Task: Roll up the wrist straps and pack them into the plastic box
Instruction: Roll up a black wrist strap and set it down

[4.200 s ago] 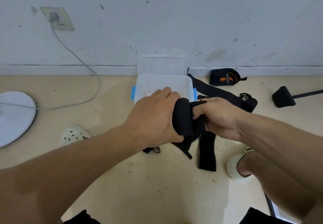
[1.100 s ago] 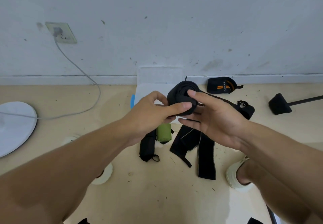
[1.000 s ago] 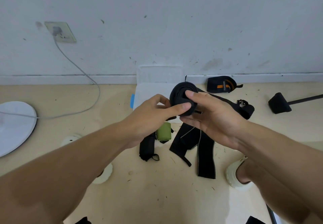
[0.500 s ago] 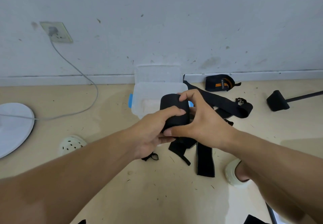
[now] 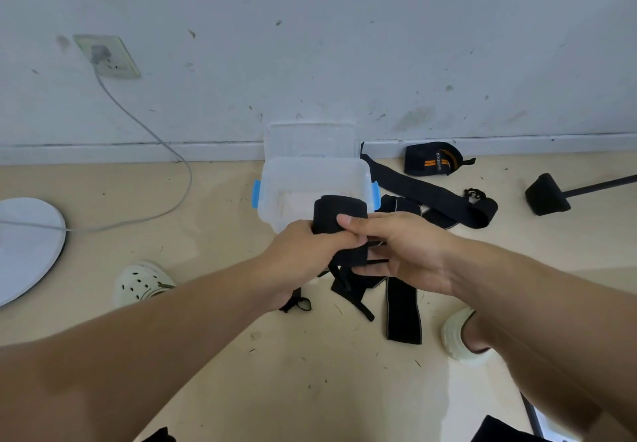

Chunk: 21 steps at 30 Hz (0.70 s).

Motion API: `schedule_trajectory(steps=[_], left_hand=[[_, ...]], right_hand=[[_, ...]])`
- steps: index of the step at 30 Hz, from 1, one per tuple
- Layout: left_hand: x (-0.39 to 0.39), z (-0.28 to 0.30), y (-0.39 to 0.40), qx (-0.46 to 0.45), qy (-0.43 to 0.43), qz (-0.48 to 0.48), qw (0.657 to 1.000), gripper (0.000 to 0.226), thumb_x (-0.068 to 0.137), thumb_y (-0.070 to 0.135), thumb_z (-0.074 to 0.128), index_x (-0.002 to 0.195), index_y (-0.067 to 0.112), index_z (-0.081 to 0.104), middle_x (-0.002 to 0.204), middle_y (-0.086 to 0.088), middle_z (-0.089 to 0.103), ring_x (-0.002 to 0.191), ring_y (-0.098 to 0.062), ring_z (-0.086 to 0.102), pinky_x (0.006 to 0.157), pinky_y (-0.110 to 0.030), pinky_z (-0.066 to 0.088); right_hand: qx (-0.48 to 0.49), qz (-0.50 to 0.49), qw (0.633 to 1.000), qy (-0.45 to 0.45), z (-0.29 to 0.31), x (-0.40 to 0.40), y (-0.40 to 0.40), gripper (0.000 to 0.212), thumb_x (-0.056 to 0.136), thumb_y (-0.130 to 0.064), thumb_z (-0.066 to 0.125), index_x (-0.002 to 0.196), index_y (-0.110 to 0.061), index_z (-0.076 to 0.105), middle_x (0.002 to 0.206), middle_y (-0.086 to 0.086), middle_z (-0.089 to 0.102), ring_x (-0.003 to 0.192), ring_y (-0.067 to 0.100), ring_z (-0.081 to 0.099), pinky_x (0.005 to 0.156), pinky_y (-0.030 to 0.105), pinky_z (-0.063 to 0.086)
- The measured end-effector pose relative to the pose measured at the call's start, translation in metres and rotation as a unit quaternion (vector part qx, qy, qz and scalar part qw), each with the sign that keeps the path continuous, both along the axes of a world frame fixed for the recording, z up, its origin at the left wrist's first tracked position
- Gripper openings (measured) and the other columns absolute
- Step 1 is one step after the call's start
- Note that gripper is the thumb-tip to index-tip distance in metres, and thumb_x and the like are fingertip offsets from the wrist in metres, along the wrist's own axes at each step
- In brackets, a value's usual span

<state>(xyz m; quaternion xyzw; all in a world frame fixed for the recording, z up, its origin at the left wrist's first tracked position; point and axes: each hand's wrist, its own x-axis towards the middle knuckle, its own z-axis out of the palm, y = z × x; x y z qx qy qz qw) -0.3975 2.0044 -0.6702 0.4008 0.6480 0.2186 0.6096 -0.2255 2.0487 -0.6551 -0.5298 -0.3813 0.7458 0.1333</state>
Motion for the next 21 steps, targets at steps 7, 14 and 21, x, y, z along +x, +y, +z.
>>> schedule_trajectory(steps=[7, 14, 21], left_hand=[[-0.001, -0.037, 0.001, 0.052, 0.07, -0.056, 0.995, 0.044, 0.094, 0.05, 0.07, 0.135, 0.035, 0.064, 0.116, 0.012, 0.073, 0.108, -0.007, 0.066, 0.082, -0.016, 0.048], [-0.002, -0.112, -0.006, 0.017, 0.063, 0.015, 0.998, 0.101, 0.049, 0.056, 0.09, 0.139, 0.03, 0.052, 0.12, 0.007, 0.07, 0.111, -0.013, 0.068, 0.095, -0.038, 0.06], [-0.019, -0.165, -0.022, 0.037, 0.123, -0.11, 0.986, 0.093, 0.082, 0.012, 0.082, 0.159, 0.023, 0.03, 0.118, -0.009, 0.072, 0.099, -0.023, 0.071, 0.087, -0.036, 0.06]], right_hand=[[0.006, 0.02, 0.996, -0.083, -0.04, -0.01, 0.016, 0.041, 0.078, -0.024, 0.088, 0.115, -0.008, 0.076, 0.105, 0.006, 0.081, 0.103, 0.021, 0.077, 0.094, 0.036, 0.058], [0.06, 0.025, 0.988, -0.137, -0.089, -0.028, 0.017, 0.052, 0.075, -0.024, 0.094, 0.118, -0.013, 0.068, 0.104, 0.007, 0.079, 0.091, 0.021, 0.078, 0.079, 0.036, 0.065], [0.088, 0.099, 0.951, -0.279, -0.154, -0.019, 0.011, 0.057, 0.074, -0.036, 0.093, 0.117, -0.021, 0.058, 0.109, 0.0, 0.068, 0.101, 0.019, 0.068, 0.094, 0.04, 0.059]])
